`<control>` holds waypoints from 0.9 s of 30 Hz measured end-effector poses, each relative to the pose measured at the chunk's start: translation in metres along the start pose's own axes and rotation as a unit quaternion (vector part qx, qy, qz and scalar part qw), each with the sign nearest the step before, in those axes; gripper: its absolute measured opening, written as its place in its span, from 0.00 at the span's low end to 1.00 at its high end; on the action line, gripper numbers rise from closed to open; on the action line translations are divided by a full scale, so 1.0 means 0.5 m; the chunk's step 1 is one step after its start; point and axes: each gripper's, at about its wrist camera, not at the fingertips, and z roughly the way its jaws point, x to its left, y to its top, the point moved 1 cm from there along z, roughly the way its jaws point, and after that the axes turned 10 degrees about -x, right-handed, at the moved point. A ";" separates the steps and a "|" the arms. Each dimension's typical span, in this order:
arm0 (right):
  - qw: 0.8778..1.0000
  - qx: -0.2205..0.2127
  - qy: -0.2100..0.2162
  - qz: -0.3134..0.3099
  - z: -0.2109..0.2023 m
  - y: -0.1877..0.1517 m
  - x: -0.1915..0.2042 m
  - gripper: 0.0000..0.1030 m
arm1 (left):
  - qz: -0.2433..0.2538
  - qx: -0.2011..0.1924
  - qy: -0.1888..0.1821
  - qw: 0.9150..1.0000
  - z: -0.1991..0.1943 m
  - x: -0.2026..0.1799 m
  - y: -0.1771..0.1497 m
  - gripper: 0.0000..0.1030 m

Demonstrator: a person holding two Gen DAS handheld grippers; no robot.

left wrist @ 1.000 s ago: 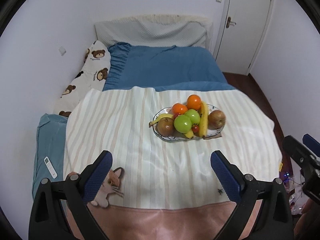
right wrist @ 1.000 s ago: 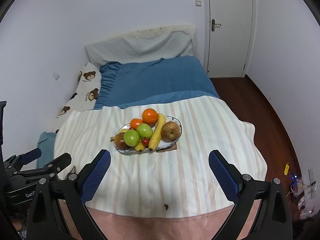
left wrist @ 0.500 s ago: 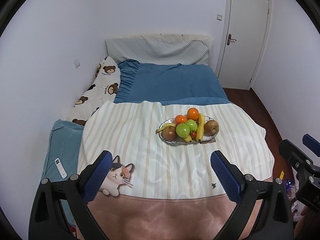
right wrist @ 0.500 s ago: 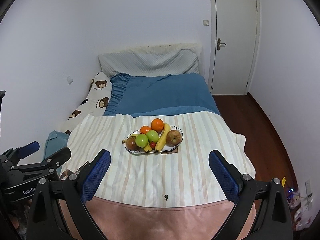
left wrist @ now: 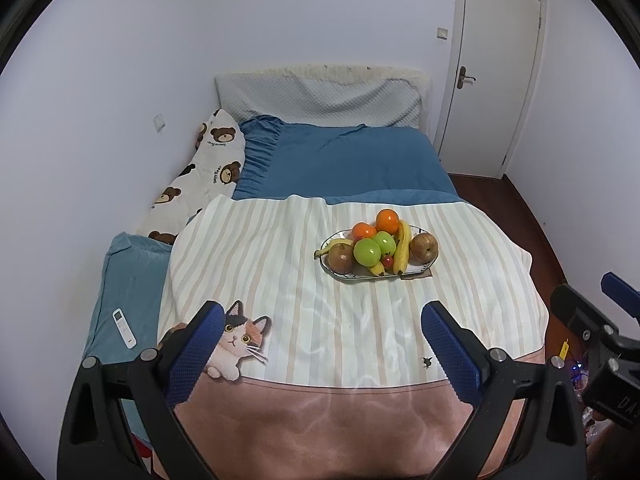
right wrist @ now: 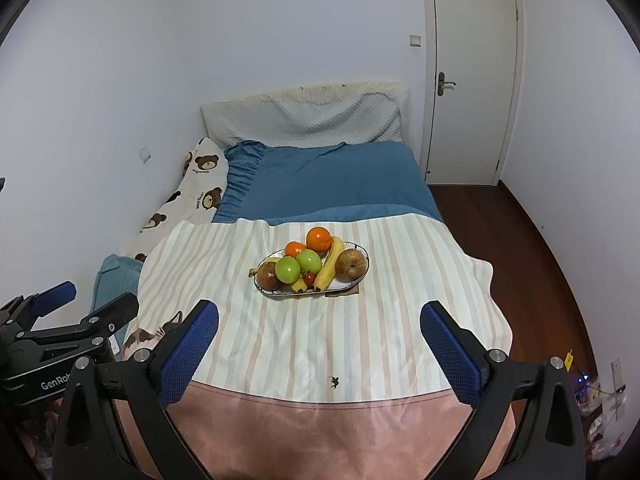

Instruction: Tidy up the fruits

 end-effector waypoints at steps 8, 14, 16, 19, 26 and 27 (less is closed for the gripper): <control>1.000 0.000 -0.022 -0.001 0.057 -0.011 -0.012 1.00 | 0.008 -0.004 0.010 1.000 0.066 -0.014 0.001 0.99; 0.999 -0.004 -0.032 0.003 0.126 -0.005 -0.031 1.00 | 0.004 0.002 0.011 1.000 0.135 -0.021 0.005 1.00; 0.999 -0.006 -0.035 0.001 0.154 0.000 -0.035 1.00 | 0.001 0.005 0.017 1.000 0.164 -0.021 0.006 1.00; 0.999 -0.006 -0.039 -0.001 0.197 0.004 -0.042 1.00 | -0.002 0.010 0.025 1.000 0.199 -0.019 0.008 1.00; 0.999 0.001 -0.042 -0.001 0.289 0.001 -0.049 1.00 | 0.002 0.021 0.031 0.999 0.263 -0.019 0.010 1.00; 0.999 0.004 -0.042 -0.002 0.303 -0.001 -0.049 1.00 | 0.003 0.021 0.032 0.999 0.269 -0.019 0.009 1.00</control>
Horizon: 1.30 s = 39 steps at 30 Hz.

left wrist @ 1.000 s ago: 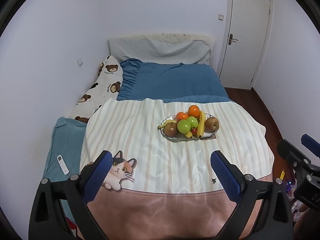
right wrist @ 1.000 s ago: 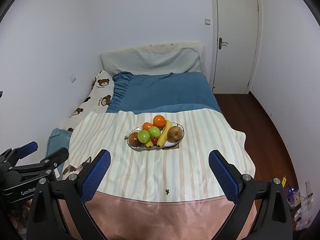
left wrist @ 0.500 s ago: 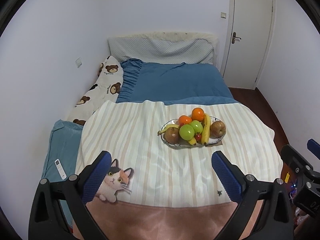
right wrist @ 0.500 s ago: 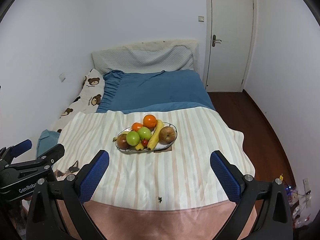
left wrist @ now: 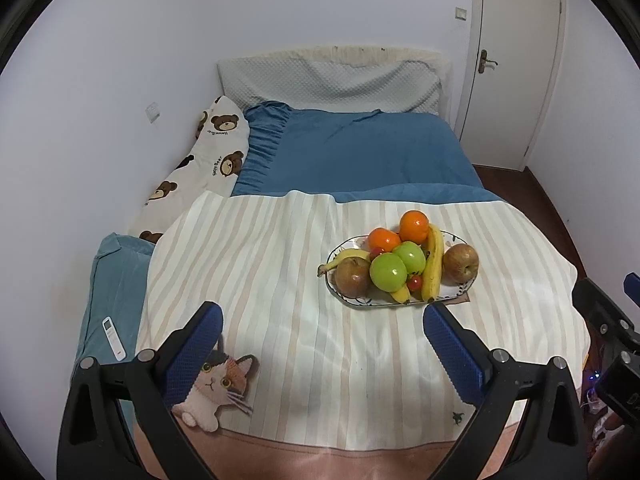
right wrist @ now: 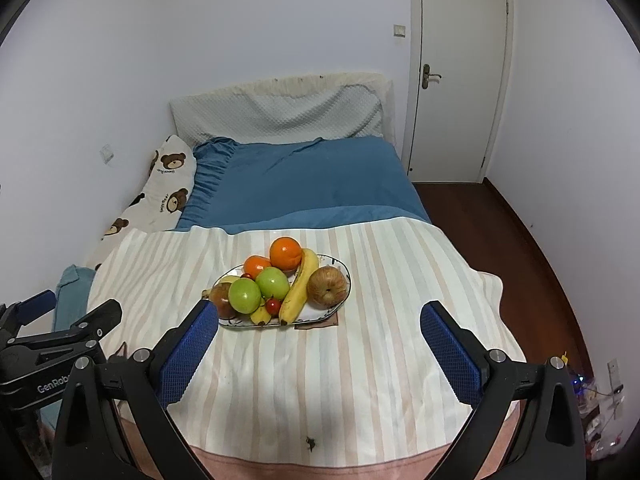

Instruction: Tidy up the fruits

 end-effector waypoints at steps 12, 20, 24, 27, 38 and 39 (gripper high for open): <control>1.000 0.021 -0.008 0.014 0.087 -0.014 -0.008 1.00 | 0.007 0.015 0.003 1.000 0.059 -0.019 -0.001 1.00; 1.000 0.022 -0.009 0.009 0.094 -0.012 -0.009 1.00 | 0.005 0.016 0.001 1.000 0.063 -0.025 0.002 1.00; 1.000 0.022 -0.009 0.010 0.094 -0.011 -0.011 1.00 | 0.006 0.015 -0.001 1.000 0.060 -0.027 0.004 1.00; 1.000 0.022 -0.009 0.010 0.095 -0.011 -0.011 1.00 | 0.005 0.015 -0.001 1.000 0.060 -0.027 0.004 1.00; 1.000 0.018 -0.011 0.009 0.092 -0.006 -0.012 1.00 | 0.010 0.012 0.003 1.000 0.058 -0.028 0.008 1.00; 1.000 0.018 -0.011 0.009 0.092 -0.006 -0.013 1.00 | 0.010 0.012 0.004 1.000 0.059 -0.029 0.007 1.00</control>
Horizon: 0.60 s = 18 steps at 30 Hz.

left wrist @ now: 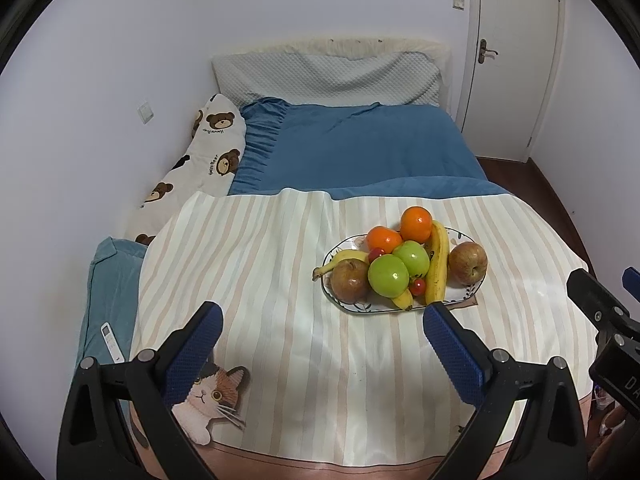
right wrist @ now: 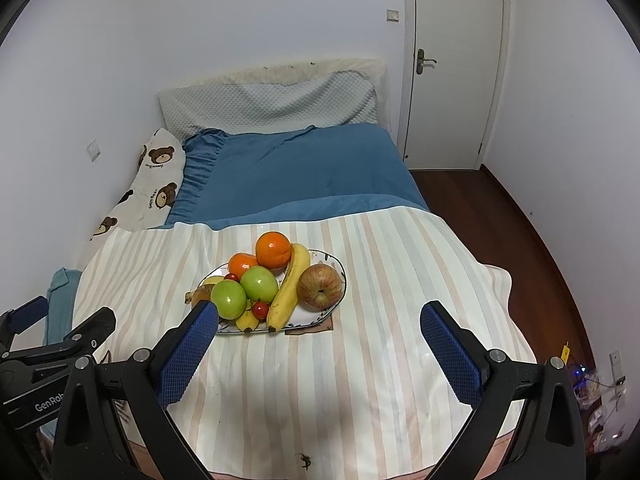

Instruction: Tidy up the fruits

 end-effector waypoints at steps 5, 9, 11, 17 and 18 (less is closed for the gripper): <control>1.000 0.000 0.000 0.001 0.000 -0.001 0.000 1.00 | 0.000 -0.001 0.001 1.000 -0.001 0.003 0.004 1.00; 1.000 0.000 0.000 0.000 -0.004 -0.002 0.002 1.00 | 0.001 -0.002 0.000 1.000 -0.002 0.005 0.006 1.00; 1.000 0.000 0.000 0.001 -0.004 -0.002 0.002 1.00 | 0.002 -0.003 0.000 1.000 -0.005 0.006 0.008 1.00; 1.000 0.003 -0.003 0.002 -0.007 -0.008 0.002 1.00 | 0.000 -0.003 0.001 1.000 -0.007 0.006 0.006 1.00; 1.000 0.003 -0.003 0.002 -0.008 -0.010 0.001 1.00 | 0.000 -0.002 0.001 1.000 -0.008 0.007 0.007 1.00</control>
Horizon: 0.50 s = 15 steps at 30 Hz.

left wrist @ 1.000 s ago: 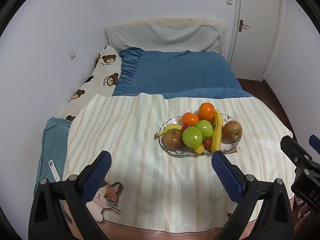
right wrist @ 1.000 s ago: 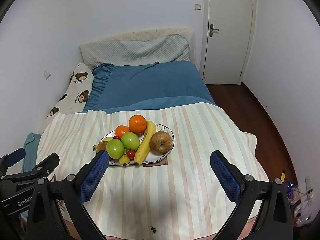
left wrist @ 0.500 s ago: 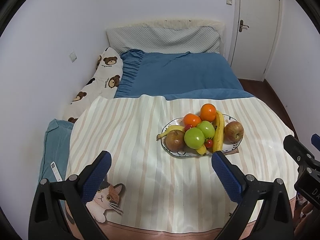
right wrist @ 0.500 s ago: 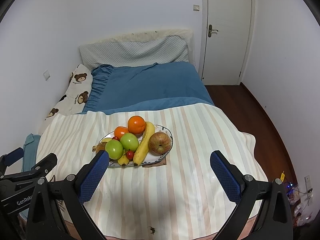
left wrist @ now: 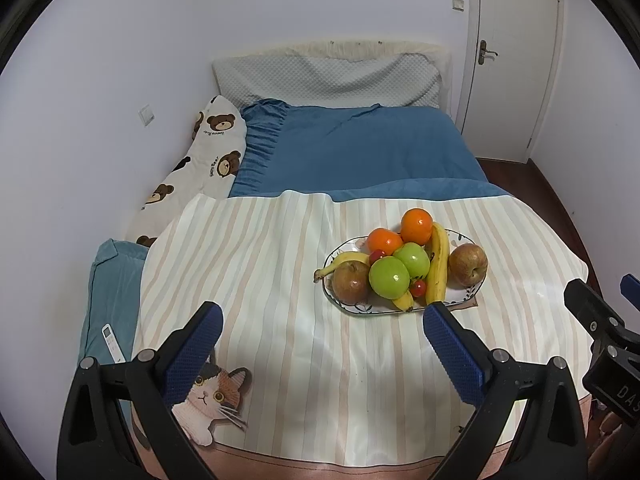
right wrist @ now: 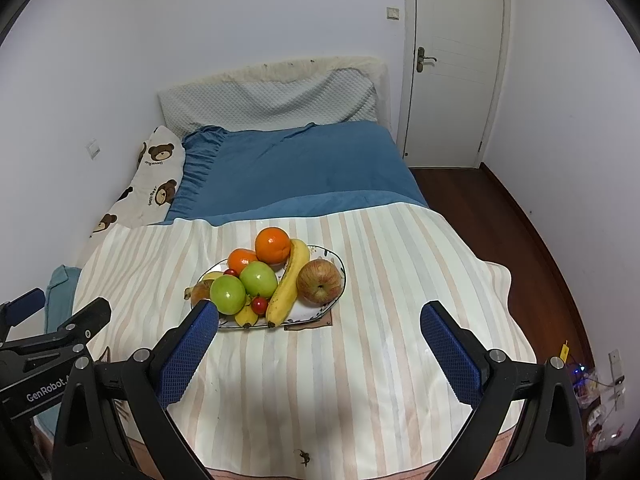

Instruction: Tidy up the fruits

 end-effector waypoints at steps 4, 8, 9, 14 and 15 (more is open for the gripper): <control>1.000 0.000 -0.001 0.001 -0.002 -0.004 -0.002 1.00 | 0.002 -0.001 0.000 1.000 -0.001 0.000 0.002 1.00; 1.000 0.000 -0.001 0.001 -0.003 -0.004 -0.002 1.00 | 0.001 -0.001 -0.001 1.000 0.000 0.000 0.001 1.00; 1.000 0.000 -0.001 0.001 -0.002 -0.004 -0.002 1.00 | 0.002 -0.002 -0.001 1.000 0.000 0.002 0.003 1.00; 1.000 0.000 0.000 0.001 -0.002 -0.003 -0.002 1.00 | 0.003 -0.004 -0.004 1.000 0.000 0.001 0.002 1.00; 1.000 0.000 0.000 0.001 -0.003 -0.004 -0.003 1.00 | 0.003 -0.004 -0.004 1.000 0.000 0.001 0.002 1.00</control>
